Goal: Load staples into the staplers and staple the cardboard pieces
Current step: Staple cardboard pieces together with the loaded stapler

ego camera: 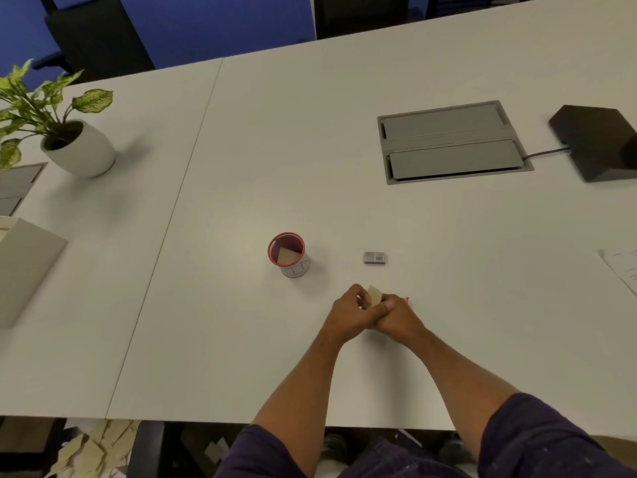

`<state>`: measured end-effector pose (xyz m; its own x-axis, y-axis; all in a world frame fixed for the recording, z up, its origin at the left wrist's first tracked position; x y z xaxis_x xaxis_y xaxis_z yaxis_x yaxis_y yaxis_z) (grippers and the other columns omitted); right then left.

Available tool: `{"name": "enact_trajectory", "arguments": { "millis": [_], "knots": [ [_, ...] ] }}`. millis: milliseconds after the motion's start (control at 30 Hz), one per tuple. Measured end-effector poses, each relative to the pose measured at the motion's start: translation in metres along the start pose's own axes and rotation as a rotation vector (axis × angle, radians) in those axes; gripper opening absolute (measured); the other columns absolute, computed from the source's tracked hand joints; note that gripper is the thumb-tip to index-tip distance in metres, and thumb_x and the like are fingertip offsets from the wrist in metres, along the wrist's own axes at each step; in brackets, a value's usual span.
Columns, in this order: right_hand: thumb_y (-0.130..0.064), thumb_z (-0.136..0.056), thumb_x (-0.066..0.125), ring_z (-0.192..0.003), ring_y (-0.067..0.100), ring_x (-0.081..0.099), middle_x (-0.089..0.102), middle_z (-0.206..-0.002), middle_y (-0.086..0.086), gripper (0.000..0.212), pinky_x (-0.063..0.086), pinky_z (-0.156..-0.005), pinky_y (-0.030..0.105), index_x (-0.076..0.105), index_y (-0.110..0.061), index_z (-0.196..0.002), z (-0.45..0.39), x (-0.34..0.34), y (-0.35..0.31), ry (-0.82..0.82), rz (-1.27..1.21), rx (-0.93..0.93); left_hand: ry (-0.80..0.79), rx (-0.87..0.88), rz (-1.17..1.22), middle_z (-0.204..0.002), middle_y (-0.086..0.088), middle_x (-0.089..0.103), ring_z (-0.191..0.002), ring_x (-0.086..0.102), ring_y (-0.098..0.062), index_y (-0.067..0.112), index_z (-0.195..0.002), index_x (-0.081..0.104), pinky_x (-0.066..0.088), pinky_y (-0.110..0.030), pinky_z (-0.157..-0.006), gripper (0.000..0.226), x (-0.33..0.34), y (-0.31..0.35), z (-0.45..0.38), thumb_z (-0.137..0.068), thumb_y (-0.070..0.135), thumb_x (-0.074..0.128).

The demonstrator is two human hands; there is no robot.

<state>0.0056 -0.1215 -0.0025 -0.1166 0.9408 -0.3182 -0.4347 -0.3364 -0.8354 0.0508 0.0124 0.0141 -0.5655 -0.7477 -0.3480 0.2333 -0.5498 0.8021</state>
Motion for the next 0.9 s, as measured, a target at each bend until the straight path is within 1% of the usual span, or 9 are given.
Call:
{"name": "enact_trajectory", "arguments": {
  "millis": [67, 133, 200, 267, 367, 433, 567, 700, 900],
  "knots": [
    [-0.036, -0.075, 0.078, -0.081, 0.007, 0.069, 0.073, -0.080, -0.010, 0.017, 0.048, -0.071, 0.019, 0.069, -0.032, -0.089, -0.001, 0.002, 0.000, 0.019, 0.102, -0.016, -0.008, -0.027, 0.001, -0.094, -0.001, 0.069, -0.086, 0.066, -0.015, 0.023, -0.088, 0.056, 0.056, -0.032, -0.072, 0.048, 0.000, -0.001, -0.002, -0.078, 0.068, 0.063],
    [-0.031, -0.076, 0.084, -0.071, 0.007, 0.063, 0.067, -0.072, -0.012, 0.020, 0.045, -0.066, 0.019, 0.065, -0.027, -0.083, -0.002, 0.002, 0.000, 0.055, 0.148, -0.023, -0.004, -0.071, 0.074, -0.099, -0.006, 0.069, -0.094, 0.068, -0.022, 0.021, -0.090, 0.059, 0.060, -0.042, -0.082, 0.039, -0.003, -0.002, -0.004, -0.090, 0.058, 0.050],
    [-0.028, -0.074, 0.088, -0.063, 0.008, 0.056, 0.062, -0.068, -0.007, 0.026, 0.045, -0.063, 0.021, 0.066, -0.015, -0.084, -0.002, 0.001, -0.001, 0.071, 0.049, 0.004, 0.018, -0.115, 0.192, -0.106, -0.008, 0.067, -0.094, 0.069, -0.024, 0.029, -0.089, 0.059, 0.060, -0.045, -0.086, 0.020, -0.009, -0.002, -0.004, -0.099, 0.037, 0.043],
    [-0.027, -0.075, 0.089, -0.054, 0.003, 0.051, 0.060, -0.061, -0.009, 0.028, 0.042, -0.054, 0.015, 0.070, -0.011, -0.088, -0.002, -0.003, -0.001, 0.085, -0.137, 0.025, 0.019, -0.156, 0.308, -0.108, -0.008, 0.068, -0.088, 0.072, -0.022, 0.031, -0.097, 0.058, 0.059, -0.043, -0.085, 0.017, -0.015, -0.005, -0.002, -0.099, 0.021, 0.045],
    [-0.031, -0.079, 0.086, -0.042, 0.007, 0.044, 0.055, -0.052, -0.005, 0.025, 0.037, -0.043, 0.019, 0.073, -0.014, -0.092, 0.000, -0.009, 0.000, 0.101, -0.333, 0.062, -0.017, -0.206, 0.464, -0.111, -0.003, 0.071, -0.089, 0.075, -0.023, 0.021, -0.119, 0.058, 0.056, -0.040, -0.087, 0.021, -0.020, -0.015, 0.000, -0.100, 0.022, 0.050],
    [-0.032, -0.080, 0.086, -0.041, 0.012, 0.042, 0.054, -0.052, 0.001, 0.023, 0.037, -0.043, 0.023, 0.074, -0.016, -0.092, 0.001, -0.011, 0.000, 0.124, -0.409, 0.082, -0.021, -0.221, 0.499, -0.112, -0.004, 0.073, -0.092, 0.075, -0.024, 0.017, -0.124, 0.059, 0.055, -0.040, -0.089, 0.027, -0.022, -0.021, 0.001, -0.098, 0.025, 0.055],
    [-0.034, -0.077, 0.087, -0.040, 0.015, 0.041, 0.054, -0.052, 0.002, 0.028, 0.038, -0.042, 0.024, 0.071, -0.013, -0.086, -0.001, -0.010, -0.002, 0.150, -0.443, 0.112, -0.037, -0.228, 0.493, -0.103, 0.000, 0.076, -0.093, 0.075, -0.022, 0.025, -0.109, 0.063, 0.054, -0.039, -0.090, 0.014, -0.024, -0.023, 0.003, -0.095, 0.027, 0.063],
    [-0.032, -0.075, 0.090, -0.040, 0.014, 0.039, 0.052, -0.053, 0.003, 0.033, 0.036, -0.041, 0.023, 0.064, -0.013, -0.080, -0.003, -0.007, -0.005, 0.147, -0.488, 0.137, -0.073, -0.246, 0.473, -0.103, -0.003, 0.076, -0.095, 0.074, -0.022, 0.019, -0.109, 0.065, 0.054, -0.040, -0.092, 0.020, -0.021, -0.019, 0.000, -0.092, 0.030, 0.067],
    [-0.017, -0.080, 0.083, -0.043, 0.014, 0.043, 0.057, -0.055, 0.003, 0.020, 0.038, -0.042, 0.025, 0.065, -0.009, -0.082, -0.005, -0.008, -0.009, 0.184, -0.558, 0.149, -0.063, -0.260, 0.480, -0.109, -0.006, 0.074, -0.095, 0.074, -0.022, 0.017, -0.109, 0.065, 0.054, -0.038, -0.089, 0.016, -0.020, -0.019, -0.001, -0.095, 0.021, 0.060]
  ]
}}
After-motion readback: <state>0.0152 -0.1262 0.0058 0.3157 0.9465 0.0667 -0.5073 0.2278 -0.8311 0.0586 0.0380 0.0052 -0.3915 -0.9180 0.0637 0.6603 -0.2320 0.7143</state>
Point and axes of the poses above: each hand's wrist, its own z-axis away from the middle knuckle, its own x-axis out of the palm, y = z × x, the point moved 1 cm from there along -z, towards the middle knuckle
